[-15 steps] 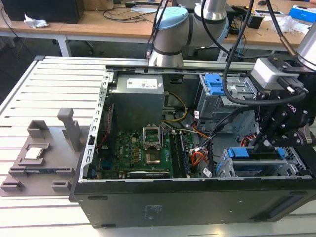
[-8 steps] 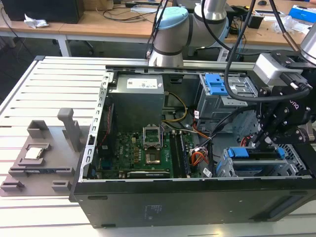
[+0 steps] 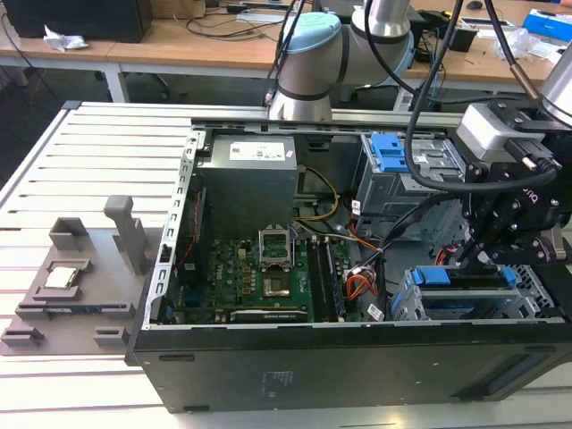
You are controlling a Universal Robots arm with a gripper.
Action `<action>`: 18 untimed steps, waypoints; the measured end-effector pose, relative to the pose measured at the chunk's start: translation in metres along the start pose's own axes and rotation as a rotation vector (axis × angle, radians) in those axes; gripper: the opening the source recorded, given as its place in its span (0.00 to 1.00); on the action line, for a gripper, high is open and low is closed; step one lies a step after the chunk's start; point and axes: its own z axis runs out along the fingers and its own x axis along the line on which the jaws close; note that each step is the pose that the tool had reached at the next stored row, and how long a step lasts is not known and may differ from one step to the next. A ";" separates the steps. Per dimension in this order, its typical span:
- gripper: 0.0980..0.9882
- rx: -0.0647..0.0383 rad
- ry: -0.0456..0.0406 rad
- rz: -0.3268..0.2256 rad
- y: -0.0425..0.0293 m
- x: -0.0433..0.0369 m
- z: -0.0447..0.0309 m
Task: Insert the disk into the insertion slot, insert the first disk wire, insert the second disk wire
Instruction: 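Insert the second disk wire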
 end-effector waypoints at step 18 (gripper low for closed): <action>0.06 -0.001 -0.0027 0.028 0.0000 0.0049 0.0028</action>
